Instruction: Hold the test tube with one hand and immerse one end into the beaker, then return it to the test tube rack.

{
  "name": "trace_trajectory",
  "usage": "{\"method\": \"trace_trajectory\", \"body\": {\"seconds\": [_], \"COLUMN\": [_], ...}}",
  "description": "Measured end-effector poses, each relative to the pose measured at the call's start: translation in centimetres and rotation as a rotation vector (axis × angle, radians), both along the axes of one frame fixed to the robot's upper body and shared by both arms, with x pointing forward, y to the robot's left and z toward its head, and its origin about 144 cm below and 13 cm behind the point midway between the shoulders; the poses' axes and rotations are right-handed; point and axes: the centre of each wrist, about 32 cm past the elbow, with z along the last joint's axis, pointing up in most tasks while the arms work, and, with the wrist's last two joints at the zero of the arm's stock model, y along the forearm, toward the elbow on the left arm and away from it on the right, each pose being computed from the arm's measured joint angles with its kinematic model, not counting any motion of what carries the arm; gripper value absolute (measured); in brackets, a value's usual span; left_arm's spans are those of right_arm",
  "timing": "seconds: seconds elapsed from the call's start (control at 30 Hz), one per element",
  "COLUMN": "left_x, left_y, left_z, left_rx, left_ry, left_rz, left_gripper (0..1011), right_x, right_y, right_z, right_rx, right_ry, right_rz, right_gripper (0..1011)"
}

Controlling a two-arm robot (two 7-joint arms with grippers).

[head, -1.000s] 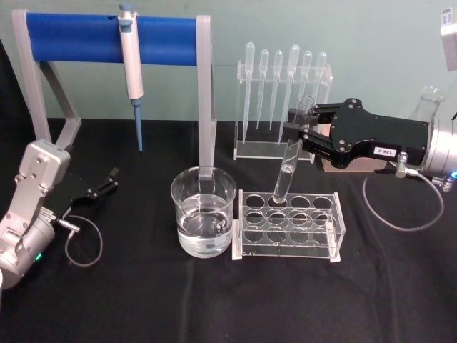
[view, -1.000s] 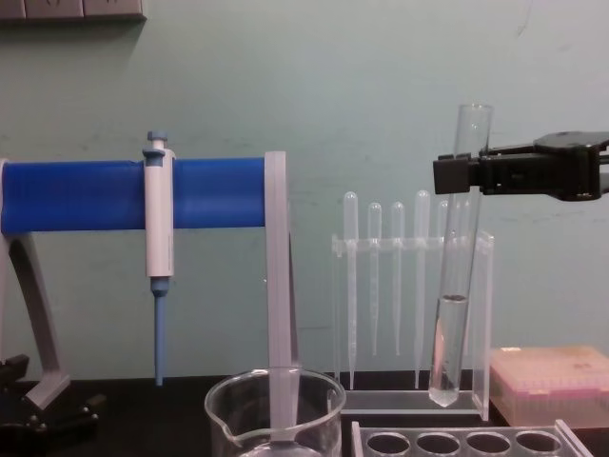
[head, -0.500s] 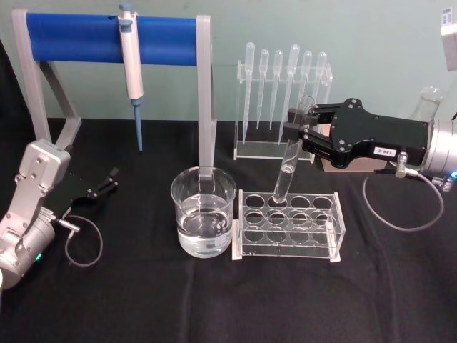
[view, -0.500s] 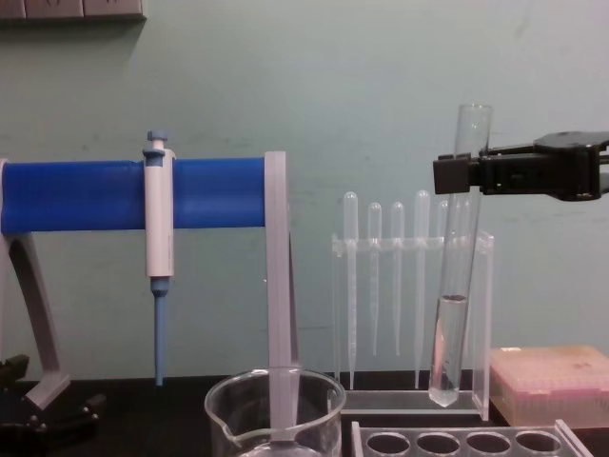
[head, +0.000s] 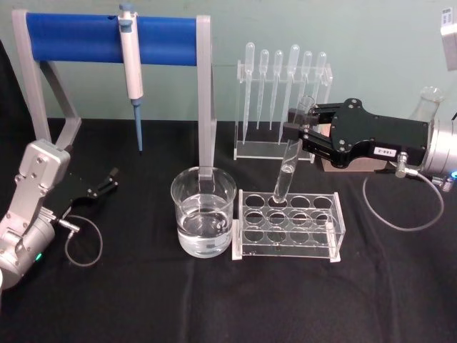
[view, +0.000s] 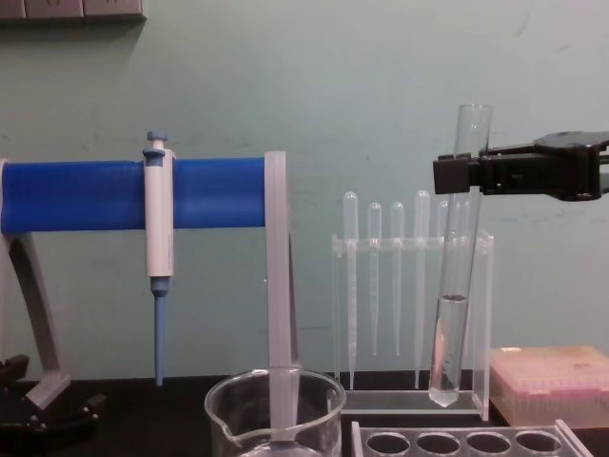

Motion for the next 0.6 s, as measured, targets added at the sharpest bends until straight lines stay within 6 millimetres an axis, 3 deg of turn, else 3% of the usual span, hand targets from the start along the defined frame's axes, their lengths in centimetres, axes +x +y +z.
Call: {"method": "trace_trajectory", "body": {"seconds": [0.6], "left_x": [0.00], "left_y": [0.00], "left_z": [0.00], "left_rx": [0.000], "left_ry": [0.000], "left_rz": [0.000], "left_gripper": [1000], "right_x": [0.00], "right_y": [0.00], "right_z": [0.00], "right_rx": [0.000], "right_ry": [0.000], "right_rz": [0.000], "right_gripper": [237]}}
